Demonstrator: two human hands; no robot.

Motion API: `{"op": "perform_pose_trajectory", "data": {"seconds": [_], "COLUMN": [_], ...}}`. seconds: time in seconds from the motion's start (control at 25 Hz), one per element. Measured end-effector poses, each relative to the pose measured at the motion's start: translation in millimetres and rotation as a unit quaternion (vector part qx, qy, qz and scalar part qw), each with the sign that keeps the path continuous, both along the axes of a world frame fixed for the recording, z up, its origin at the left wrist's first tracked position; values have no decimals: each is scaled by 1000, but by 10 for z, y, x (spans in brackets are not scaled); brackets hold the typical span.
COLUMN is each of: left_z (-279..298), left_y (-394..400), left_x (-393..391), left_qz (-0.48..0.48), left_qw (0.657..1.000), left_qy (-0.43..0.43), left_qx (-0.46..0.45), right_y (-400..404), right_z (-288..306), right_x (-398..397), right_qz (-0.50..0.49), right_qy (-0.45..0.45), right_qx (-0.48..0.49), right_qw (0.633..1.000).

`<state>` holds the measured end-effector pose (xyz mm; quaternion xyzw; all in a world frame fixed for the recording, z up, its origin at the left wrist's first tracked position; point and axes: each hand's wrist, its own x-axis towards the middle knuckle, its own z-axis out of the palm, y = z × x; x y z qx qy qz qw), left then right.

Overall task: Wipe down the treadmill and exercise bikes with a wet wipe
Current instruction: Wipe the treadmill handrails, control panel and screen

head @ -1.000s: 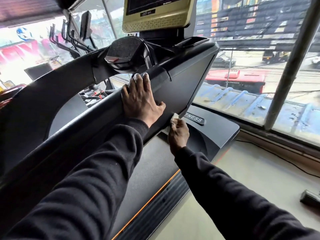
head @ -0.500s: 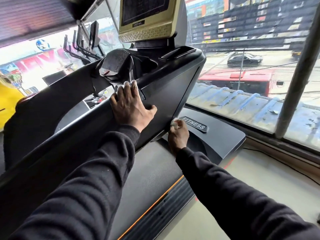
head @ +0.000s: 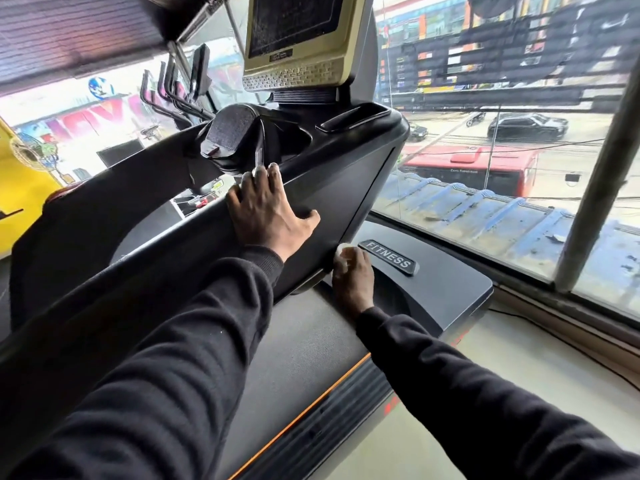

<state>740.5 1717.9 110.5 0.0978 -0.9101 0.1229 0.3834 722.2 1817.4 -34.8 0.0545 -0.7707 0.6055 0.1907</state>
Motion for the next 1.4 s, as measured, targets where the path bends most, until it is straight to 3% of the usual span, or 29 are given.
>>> {"op": "perform_pose_trajectory", "data": {"seconds": [0.2,0.4,0.56,0.8,0.92,1.16,1.28,1.4], "left_z": [32,1,32,145,164,164,157,154], "left_y": [33,10,126,484,603,646,632,611], "left_x": [-88,-143,-257,-609,-719,-771,-760,-743], "left_qz": [-25,-40,-38,-14,0,23,27,10], "left_qw": [1000,999,999,999,999,999,999,999], "left_qy": [-10,6,-8,-21,-18,-4,-18,-23], "left_qx": [6,1,10,27,33,23,27,28], "right_y": [162,43,270,555,775,1021,1047,983], "right_z": [339,44,401,327,643,748,995,1019], "right_x": [-343,-131,-505,-771,-1148,-1325,-1422,-1231], "right_qz": [-73,-57,-60,-19,-47,-30,-57,-12], "right_qy": [13,26,49,202,158,200,199,243], "right_qx": [-12,20,14,50,25,2,49,78], "right_qw": [997,998,997,978,986,979,977,967]}}
